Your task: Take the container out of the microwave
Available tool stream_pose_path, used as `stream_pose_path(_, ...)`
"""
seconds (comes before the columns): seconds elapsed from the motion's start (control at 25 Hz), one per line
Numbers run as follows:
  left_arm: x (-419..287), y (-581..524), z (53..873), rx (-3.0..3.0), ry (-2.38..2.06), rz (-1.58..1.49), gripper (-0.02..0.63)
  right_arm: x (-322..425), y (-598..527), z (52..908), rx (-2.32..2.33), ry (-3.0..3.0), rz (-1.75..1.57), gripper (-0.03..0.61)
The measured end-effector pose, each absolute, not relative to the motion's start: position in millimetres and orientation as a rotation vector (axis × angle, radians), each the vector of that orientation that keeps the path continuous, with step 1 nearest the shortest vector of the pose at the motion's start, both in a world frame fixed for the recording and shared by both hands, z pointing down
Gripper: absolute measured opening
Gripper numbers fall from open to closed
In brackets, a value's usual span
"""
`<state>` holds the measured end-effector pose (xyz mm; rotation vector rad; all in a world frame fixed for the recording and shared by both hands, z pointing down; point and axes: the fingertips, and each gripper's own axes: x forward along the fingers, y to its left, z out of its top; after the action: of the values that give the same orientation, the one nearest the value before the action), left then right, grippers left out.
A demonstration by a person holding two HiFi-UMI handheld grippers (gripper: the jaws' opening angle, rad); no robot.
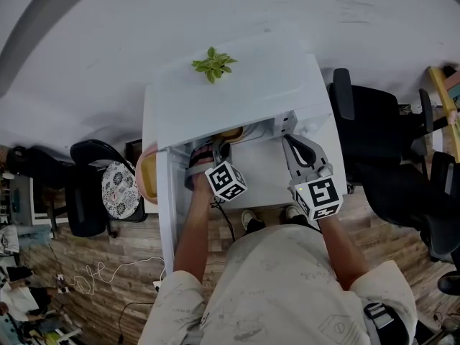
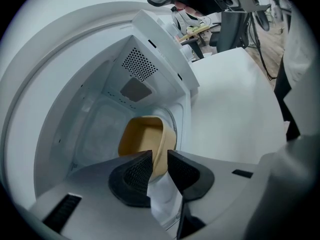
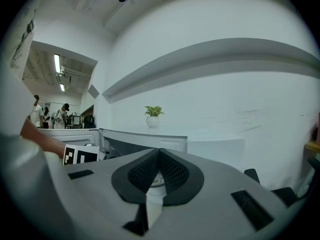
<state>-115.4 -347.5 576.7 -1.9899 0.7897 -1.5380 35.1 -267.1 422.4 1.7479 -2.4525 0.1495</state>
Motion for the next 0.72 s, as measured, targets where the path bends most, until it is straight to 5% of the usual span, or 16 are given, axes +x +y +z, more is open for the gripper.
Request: stream_pose_path(0.72, -117.3, -340.6, 578.4, -1.957, 0.751, -1.573, 0.048, 33.1, -262.4, 423.4, 1.742, -2.455, 0.151, 0.014)
